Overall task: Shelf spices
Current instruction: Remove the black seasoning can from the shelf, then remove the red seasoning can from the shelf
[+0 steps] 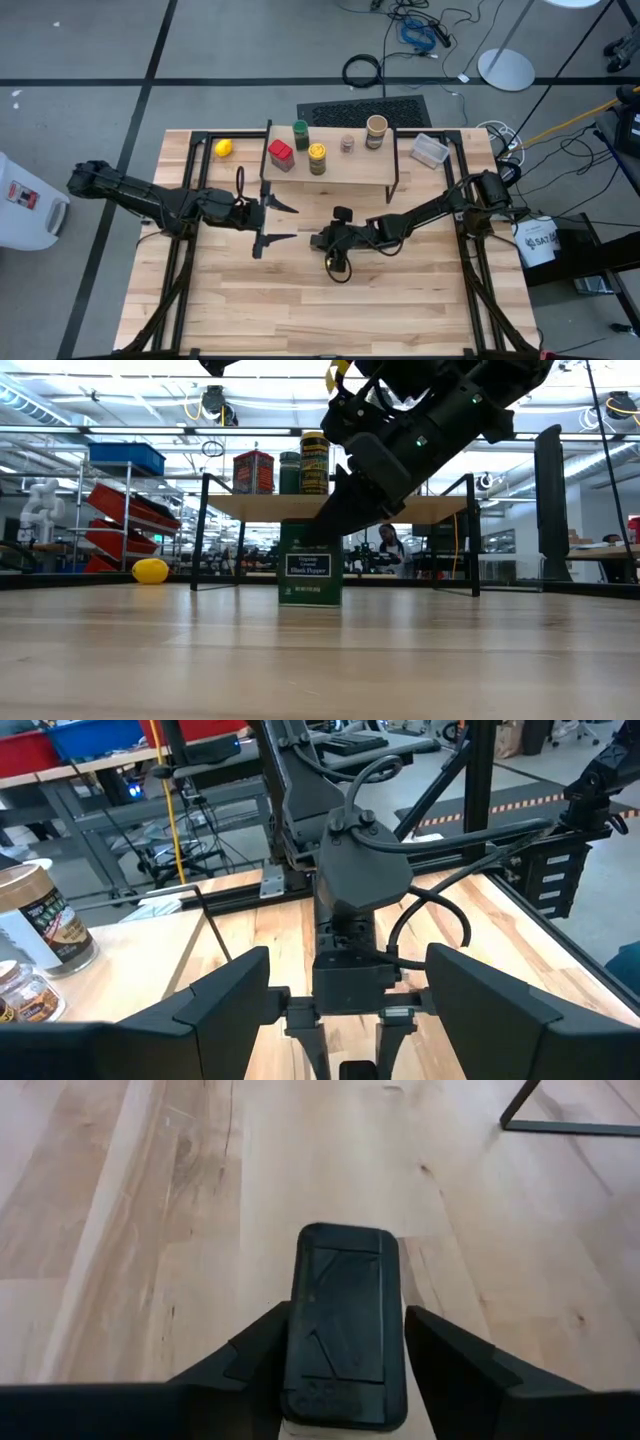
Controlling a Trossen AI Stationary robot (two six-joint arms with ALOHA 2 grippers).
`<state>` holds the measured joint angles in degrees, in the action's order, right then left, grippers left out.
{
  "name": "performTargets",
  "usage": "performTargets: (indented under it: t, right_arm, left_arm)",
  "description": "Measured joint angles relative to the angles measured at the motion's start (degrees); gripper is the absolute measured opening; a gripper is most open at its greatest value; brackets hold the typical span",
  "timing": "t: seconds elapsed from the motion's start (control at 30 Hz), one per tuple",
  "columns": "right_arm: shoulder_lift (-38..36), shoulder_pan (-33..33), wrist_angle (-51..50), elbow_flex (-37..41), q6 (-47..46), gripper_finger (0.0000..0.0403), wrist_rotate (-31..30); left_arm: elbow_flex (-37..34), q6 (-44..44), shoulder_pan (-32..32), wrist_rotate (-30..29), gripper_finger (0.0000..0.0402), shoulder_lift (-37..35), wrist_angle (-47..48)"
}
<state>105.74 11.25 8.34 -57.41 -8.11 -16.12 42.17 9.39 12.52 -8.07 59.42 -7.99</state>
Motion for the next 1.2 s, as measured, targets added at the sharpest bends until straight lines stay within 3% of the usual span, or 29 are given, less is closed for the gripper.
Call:
performTargets:
  t: [0.37, 0.6, 0.7, 0.83, 0.97, 1.1, 1.2]
  right_arm:
    - [-7.2, 0.0, -4.9, 0.0, 2.8, 0.0181, 0.0]
    - [-13.6, 0.3, -6.5, 0.0, 2.6, 0.0181, 0.0]
    - [-15.7, 0.8, -6.5, 0.0, 2.5, 0.0181, -0.1]
    - [-17.2, 2.0, -6.5, 0.0, 2.5, 0.0181, 0.0]
    - [-17.3, 2.9, -6.7, 0.0, 2.8, 0.0181, 0.0]
    - [-17.3, 3.4, -7.2, 0.0, 2.1, 0.0181, 0.0]
    - [-17.3, 4.1, -7.6, 0.0, 1.5, 0.0181, 0.0]
  left_arm:
    - [-0.1, -1.5, -0.1, -9.4, 0.0279, -7.9, 4.9]
    - [6.1, -1.6, -5.1, -18.3, 0.0279, -13.8, 19.7]
    - [11.7, 0.4, -10.0, -17.7, 0.0279, -13.3, 28.9]
    - [18.5, 4.3, -17.0, -9.8, 0.0279, -10.0, 39.1]
    - [21.8, 10.6, -23.3, -2.4, 0.0279, -5.7, 43.5]
    - [21.3, 24.9, -26.2, -3.8, 0.0279, -2.4, 42.4]
    - [21.3, 24.5, -26.1, -7.7, 0.0279, -0.7, 43.3]
